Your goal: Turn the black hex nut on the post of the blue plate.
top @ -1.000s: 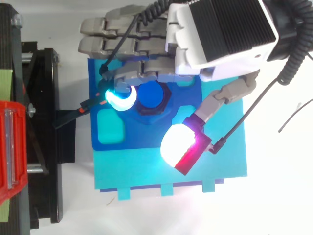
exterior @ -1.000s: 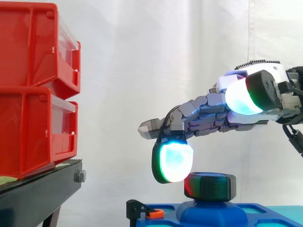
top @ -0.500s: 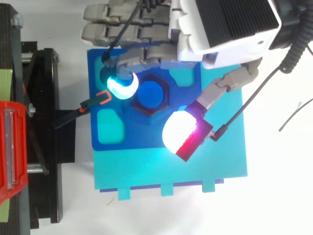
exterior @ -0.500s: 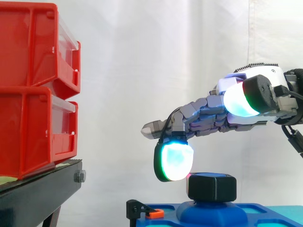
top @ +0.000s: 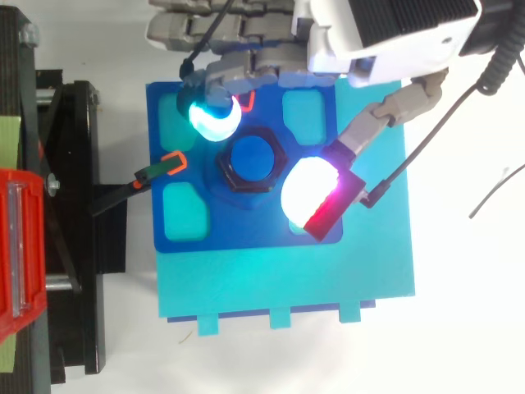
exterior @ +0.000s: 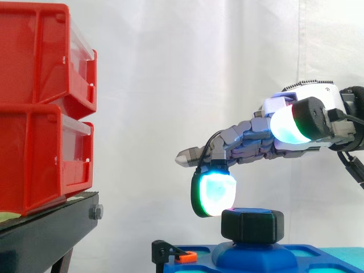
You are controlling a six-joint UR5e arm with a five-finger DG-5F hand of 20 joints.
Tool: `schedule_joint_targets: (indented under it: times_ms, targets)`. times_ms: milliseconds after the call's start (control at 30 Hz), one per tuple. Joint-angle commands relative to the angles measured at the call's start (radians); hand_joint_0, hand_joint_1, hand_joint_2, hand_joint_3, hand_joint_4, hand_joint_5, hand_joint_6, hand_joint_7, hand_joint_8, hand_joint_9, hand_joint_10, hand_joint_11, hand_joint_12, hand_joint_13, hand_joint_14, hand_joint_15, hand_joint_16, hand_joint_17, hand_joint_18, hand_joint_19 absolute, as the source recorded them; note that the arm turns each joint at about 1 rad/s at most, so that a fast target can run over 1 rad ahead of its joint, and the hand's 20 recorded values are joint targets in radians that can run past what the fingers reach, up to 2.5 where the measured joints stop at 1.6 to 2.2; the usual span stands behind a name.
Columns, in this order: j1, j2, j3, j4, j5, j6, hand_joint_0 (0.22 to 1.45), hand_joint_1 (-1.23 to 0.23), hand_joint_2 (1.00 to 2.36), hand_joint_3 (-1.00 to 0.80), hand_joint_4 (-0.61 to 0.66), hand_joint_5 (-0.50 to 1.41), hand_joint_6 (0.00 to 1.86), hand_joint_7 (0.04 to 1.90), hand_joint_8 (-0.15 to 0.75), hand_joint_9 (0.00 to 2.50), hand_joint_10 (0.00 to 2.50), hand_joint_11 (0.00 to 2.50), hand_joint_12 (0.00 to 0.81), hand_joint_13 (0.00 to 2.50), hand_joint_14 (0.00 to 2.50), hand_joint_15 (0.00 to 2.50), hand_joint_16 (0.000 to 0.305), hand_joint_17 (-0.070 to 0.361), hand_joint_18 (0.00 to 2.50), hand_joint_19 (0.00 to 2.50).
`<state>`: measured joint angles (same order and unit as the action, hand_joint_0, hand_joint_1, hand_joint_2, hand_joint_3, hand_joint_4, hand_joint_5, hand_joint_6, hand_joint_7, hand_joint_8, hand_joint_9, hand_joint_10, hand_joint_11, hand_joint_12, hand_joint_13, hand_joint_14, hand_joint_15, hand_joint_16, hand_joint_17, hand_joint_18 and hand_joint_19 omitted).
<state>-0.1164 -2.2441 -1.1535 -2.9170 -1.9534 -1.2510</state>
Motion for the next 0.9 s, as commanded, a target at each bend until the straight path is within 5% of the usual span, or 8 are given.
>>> schedule_joint_targets:
  times_ms: [0,400,633,867]
  targets:
    - [-0.009,0.000,0.000,0.001,-0.007,-0.005,0.45,-0.12,1.00,-0.50,0.35,-0.19,0.50,1.03,0.298,0.10,0.00,0.00,0.387,0.00,0.00,0.02,0.056,0.126,0.00,0.29]
    - [-0.023,0.001,0.002,0.007,-0.030,-0.005,0.45,-0.15,1.00,-0.50,0.36,-0.19,0.50,1.01,0.304,0.14,0.00,0.00,0.388,0.00,0.00,0.00,0.057,0.127,0.00,0.25]
    - [-0.002,0.000,0.005,0.021,-0.022,0.005,0.45,-0.12,1.00,-0.50,0.35,-0.20,0.50,1.01,0.299,0.10,0.00,0.00,0.387,0.00,0.00,0.02,0.056,0.126,0.00,0.29]
    - [0.041,0.000,0.005,0.056,0.008,0.012,0.45,-0.12,1.00,-0.50,0.34,-0.20,0.50,0.99,0.299,0.09,0.00,0.00,0.387,0.00,0.00,0.02,0.056,0.126,0.00,0.29]
